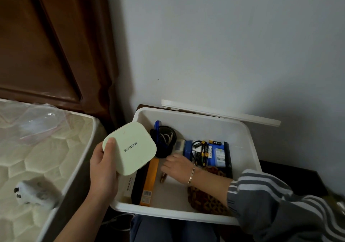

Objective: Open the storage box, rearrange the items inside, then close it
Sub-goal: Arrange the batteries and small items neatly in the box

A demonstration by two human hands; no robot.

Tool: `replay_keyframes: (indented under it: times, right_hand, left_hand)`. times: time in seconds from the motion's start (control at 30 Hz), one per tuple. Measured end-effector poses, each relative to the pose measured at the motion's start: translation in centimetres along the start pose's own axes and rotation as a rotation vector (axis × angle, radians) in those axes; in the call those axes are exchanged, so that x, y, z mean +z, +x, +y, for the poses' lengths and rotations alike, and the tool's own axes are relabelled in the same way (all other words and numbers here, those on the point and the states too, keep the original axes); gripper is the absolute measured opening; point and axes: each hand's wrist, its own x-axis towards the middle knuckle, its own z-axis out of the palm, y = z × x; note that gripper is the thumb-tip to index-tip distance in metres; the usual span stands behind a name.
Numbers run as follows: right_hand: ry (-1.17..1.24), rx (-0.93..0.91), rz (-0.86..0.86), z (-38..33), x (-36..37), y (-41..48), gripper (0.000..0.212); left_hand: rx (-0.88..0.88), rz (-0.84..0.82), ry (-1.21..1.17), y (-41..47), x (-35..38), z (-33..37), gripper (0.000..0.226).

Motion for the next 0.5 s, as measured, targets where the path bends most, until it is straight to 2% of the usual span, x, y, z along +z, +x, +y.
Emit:
replay_keyframes:
  times: [0.1,0.2,0.3,0.37,0.5]
  right_hand:
    - [0.014,0.051,0.023,0.9,-0.7,-1.5,0.016]
    - [0.042,0.09,-0.059,1.3,-0.8,-2.8,0.02]
    - [0.007,0.016,-0.161,0.7,-0.1,-2.7,0.023]
    - [-0.052,-0.038,-0.21,0.0,0.3,-2.0,0.017]
    - [-0.137,-0.093,-0.179,-0.2,0.7,-0.7,0.016]
  left_hand:
    - [-0.004,-0.001,-0.008,0.2,0.0,-0.1,0.051]
    - [-0.004,-0.003,-0.003,0.3,-0.1,-0.3,0.053]
    - [-0.001,0.0,0.005,0.4,-0.2,-0.4,0.052]
    - [0.003,0.003,0.017,0.3,-0.1,-0.4,0.05]
    - [0.001,0.01,0.011,0.1,0.1,-0.2,0.048]
